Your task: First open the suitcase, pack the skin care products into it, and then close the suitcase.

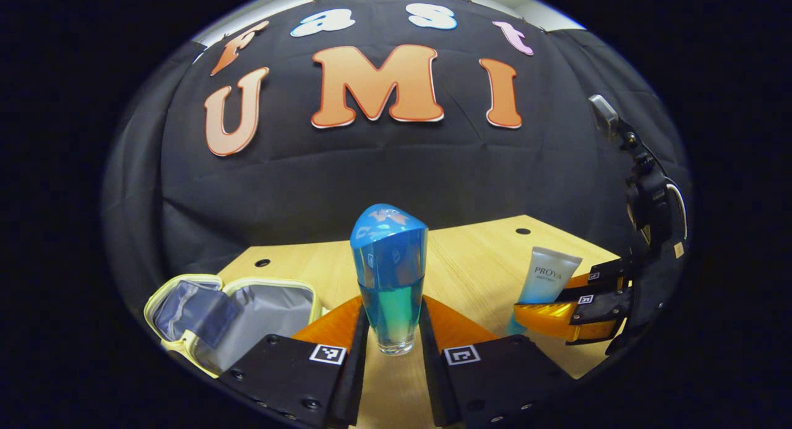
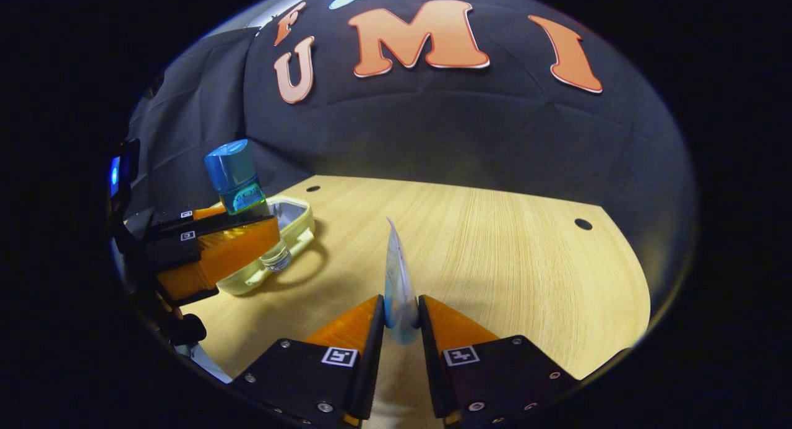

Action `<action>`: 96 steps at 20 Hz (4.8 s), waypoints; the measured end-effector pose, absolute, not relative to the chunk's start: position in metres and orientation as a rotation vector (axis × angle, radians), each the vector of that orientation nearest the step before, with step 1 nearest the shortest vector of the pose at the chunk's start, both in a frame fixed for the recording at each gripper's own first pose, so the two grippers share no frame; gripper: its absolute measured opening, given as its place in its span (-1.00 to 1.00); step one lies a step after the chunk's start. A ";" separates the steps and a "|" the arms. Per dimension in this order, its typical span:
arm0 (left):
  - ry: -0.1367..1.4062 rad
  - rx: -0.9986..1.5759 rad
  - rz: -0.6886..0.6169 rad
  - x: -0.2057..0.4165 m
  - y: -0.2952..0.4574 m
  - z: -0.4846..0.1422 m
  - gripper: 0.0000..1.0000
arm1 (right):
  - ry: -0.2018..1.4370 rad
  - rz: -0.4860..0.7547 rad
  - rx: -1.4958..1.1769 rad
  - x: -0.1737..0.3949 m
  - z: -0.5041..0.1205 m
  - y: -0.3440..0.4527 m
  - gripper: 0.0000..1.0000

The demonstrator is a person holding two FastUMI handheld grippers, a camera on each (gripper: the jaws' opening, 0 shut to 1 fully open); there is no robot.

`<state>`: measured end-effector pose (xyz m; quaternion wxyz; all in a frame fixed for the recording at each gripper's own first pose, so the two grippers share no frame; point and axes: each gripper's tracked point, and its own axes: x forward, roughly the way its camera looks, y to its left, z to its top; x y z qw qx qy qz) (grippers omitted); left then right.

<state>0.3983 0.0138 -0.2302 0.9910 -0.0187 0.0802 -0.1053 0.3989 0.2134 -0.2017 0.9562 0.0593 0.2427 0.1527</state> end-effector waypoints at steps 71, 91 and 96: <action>0.757 -0.103 -0.140 0.440 0.307 -0.355 0.36 | 0.825 0.425 0.324 0.446 -0.192 0.508 -0.27; 0.560 -0.413 0.366 0.384 0.553 -0.384 0.67 | 0.906 0.303 0.380 0.460 -0.207 0.528 0.12; 0.521 -0.592 0.420 0.383 0.590 -0.390 0.78 | 0.774 0.288 0.351 0.453 -0.158 0.490 0.51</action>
